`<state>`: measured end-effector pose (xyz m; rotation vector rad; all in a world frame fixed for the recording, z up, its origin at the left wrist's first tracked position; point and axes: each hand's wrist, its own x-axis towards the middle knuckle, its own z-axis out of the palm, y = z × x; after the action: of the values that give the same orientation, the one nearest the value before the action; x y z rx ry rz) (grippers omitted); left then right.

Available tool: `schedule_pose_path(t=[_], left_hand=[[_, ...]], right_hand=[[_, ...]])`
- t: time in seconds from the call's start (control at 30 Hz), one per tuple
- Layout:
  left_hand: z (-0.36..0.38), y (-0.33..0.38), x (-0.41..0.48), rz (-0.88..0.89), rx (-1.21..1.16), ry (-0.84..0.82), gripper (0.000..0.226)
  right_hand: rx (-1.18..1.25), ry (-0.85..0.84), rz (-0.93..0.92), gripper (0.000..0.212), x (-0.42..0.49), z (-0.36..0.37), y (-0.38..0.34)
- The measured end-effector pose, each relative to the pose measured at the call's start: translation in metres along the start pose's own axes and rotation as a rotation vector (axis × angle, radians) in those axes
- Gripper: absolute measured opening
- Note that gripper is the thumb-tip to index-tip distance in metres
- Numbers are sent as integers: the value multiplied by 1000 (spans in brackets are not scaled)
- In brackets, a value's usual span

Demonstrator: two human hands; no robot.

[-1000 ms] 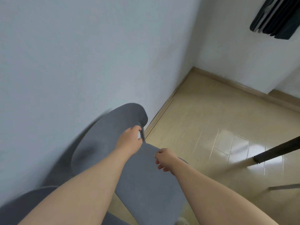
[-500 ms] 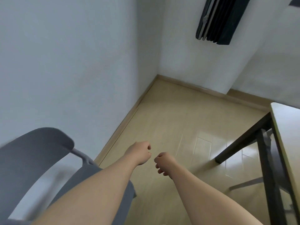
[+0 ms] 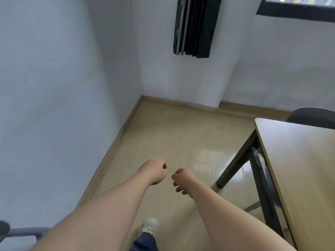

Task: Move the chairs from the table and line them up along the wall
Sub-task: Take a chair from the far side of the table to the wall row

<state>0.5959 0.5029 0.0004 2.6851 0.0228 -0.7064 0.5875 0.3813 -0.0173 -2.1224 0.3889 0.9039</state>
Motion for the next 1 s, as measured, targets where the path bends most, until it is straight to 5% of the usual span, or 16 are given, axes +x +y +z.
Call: schedule_pose_path(t=[0.47, 1.0], left_hand=[[-148, 66, 210, 226, 37, 5, 32], [-175, 307, 403, 499, 183, -115, 32]], right_hand=[[236, 241, 30, 14, 143, -146, -128], [447, 475, 141, 25, 257, -402, -74]])
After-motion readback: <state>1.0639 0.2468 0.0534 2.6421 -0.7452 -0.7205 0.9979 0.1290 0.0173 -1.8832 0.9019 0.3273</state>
